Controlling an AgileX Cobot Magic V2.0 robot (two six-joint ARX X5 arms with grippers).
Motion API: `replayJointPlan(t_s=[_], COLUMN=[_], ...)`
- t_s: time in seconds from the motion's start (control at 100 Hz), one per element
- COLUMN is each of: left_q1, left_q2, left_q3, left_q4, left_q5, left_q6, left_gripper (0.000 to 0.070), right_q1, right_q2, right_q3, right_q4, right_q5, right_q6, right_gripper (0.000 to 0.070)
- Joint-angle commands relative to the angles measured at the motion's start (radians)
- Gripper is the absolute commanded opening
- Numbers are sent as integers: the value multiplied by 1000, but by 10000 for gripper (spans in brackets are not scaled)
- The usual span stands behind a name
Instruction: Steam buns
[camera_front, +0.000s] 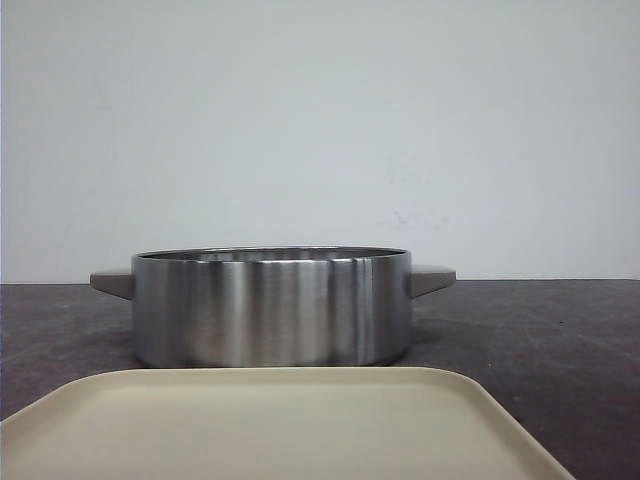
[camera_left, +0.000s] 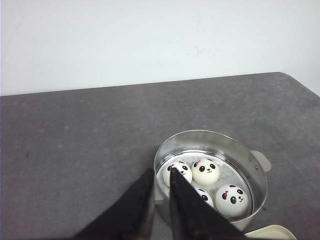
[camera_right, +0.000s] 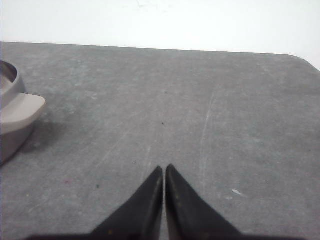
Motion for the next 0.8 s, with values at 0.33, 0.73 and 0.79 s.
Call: replayJointPlan(t_s=[0.33, 0.73, 0.79], left_q1=[-5, 146, 203], left_q2=[4, -104, -171], left_q3=[15, -144, -282], left_q4=[11, 139, 278], left_q5=[-4, 3, 3], left_q6=[10, 101, 103], left_gripper=[17, 17, 17], right_q1=[-1, -1, -1], right_q2=[-1, -1, -1], right_q3=[-3, -3, -3], right_q4=[11, 11, 11], right_q5=[0, 0, 0], right_q6=[8, 8, 8], right_gripper=[7, 7, 7])
